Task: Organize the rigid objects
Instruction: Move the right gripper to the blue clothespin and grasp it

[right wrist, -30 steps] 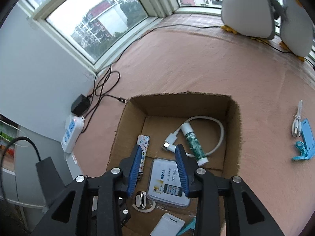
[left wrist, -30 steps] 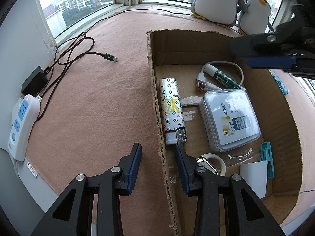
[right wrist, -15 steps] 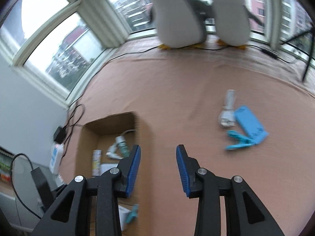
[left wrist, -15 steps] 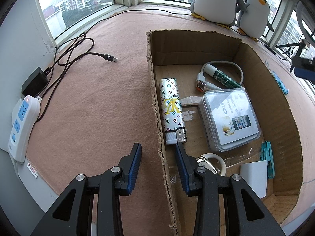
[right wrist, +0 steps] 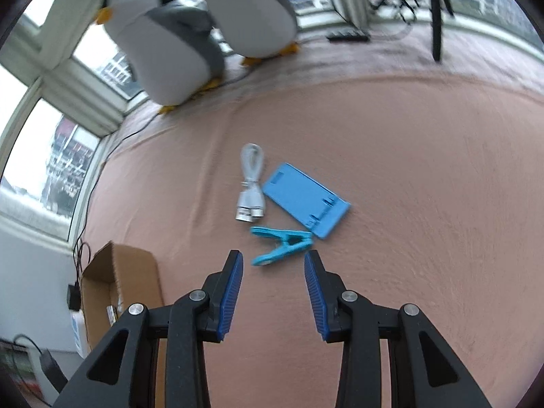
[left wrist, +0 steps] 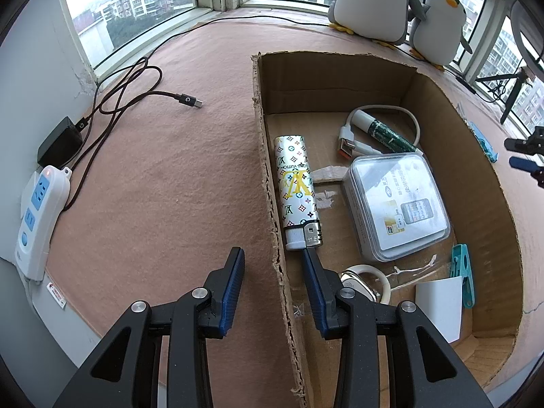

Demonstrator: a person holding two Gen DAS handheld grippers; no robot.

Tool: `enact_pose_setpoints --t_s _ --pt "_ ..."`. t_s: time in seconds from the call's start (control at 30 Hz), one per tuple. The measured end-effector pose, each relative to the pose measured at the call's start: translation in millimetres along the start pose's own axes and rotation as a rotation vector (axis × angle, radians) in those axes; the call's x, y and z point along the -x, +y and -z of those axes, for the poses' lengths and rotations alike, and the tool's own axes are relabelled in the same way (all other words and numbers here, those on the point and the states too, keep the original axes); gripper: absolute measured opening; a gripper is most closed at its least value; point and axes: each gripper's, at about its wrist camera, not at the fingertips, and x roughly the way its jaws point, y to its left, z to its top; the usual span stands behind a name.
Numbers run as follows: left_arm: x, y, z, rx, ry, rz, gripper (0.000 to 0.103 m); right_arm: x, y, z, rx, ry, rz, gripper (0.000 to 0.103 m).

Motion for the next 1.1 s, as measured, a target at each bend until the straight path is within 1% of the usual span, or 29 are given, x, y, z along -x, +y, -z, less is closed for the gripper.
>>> enact_pose_setpoints --t_s 0.13,0.3,0.4,0.47,0.6,0.73,0.87,0.93,1.1 --pt "0 1 0 0.003 0.0 0.004 0.038 -12 -10 -8 -0.112 0.04 0.018 0.034" --pt "-1 2 0 0.008 -0.002 0.01 0.038 -25 -16 -19 -0.252 0.066 0.004 0.034" --pt "-2 3 0 0.009 -0.003 0.013 0.038 -32 -17 -23 -0.305 0.076 -0.001 0.034" --pt "-2 4 0 0.012 -0.003 0.015 0.038 -33 -15 -25 -0.316 0.072 0.005 0.034" --pt "-2 4 1 0.014 -0.004 0.017 0.038 -38 -8 -31 -0.327 0.074 0.044 0.034" --pt "-2 4 1 0.016 -0.005 0.02 0.038 -41 3 -33 -0.271 0.086 0.098 0.034" --pt "-2 6 2 0.021 -0.006 0.027 0.038 -48 9 -26 -0.237 0.106 0.138 0.034" --pt "-2 6 2 0.022 -0.006 0.029 0.038 -49 13 -24 -0.194 0.103 0.167 0.033" --pt "-3 7 2 0.025 -0.008 0.033 0.038 -51 19 -20 -0.136 0.129 0.165 0.033"
